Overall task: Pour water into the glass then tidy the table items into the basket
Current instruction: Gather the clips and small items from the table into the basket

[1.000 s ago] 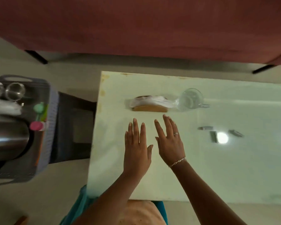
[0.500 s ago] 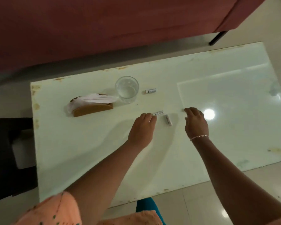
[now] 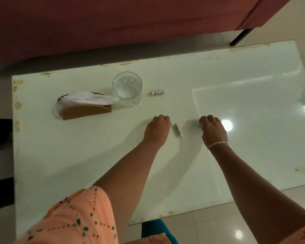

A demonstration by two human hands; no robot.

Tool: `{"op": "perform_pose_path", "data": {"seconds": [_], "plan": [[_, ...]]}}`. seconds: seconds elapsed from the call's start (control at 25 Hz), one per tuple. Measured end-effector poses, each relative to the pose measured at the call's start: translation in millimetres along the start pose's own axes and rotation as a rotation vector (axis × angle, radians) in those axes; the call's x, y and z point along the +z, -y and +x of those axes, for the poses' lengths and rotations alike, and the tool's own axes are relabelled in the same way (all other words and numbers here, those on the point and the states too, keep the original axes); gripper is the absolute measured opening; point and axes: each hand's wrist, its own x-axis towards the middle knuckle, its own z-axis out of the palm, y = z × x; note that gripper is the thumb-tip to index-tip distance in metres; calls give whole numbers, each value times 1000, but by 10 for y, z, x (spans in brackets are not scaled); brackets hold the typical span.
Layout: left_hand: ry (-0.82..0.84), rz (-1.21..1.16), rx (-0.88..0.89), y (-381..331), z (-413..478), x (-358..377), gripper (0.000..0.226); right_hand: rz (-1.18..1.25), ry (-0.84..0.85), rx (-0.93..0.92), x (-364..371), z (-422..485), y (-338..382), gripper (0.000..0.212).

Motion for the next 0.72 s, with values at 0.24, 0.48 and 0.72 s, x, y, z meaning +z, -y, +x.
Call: {"op": "perform_pose_path", "data": {"seconds": [0.24,0.48,0.72], "plan": [[-223,-378,-221,317,-949,-176,10,186,-156,16,-234,-522,468,14],[-396,-468,-435,1337,-1872,-575,7,340,-178,-187,-504,-901,1887,19],[-636,-540,-562,2412,-2547,-1053,7,512,-98,-405,-724,-956,3739,20]]}}
